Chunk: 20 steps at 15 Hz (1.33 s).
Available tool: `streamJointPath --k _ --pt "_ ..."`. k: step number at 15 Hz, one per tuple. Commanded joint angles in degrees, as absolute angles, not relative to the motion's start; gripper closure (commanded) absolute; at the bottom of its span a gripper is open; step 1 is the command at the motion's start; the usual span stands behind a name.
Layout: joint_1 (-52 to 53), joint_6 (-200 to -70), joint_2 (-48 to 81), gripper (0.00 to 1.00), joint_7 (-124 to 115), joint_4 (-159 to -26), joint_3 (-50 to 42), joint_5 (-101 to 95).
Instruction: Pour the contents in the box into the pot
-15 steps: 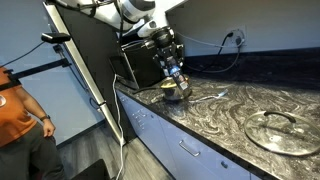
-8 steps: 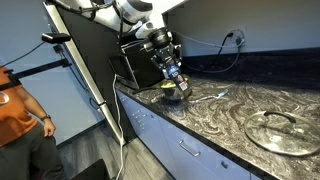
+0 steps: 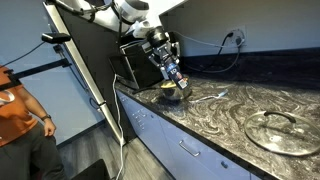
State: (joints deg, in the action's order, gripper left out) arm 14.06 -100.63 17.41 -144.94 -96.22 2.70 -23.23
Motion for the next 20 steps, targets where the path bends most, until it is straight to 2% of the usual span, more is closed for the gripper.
streamJointPath --k 1,20 --pt "15.3 -96.4 19.4 0.8 -146.8 -91.9 2.9 -25.0" --pt "20.5 -86.1 26.7 0.8 -147.5 -81.2 2.5 -30.2"
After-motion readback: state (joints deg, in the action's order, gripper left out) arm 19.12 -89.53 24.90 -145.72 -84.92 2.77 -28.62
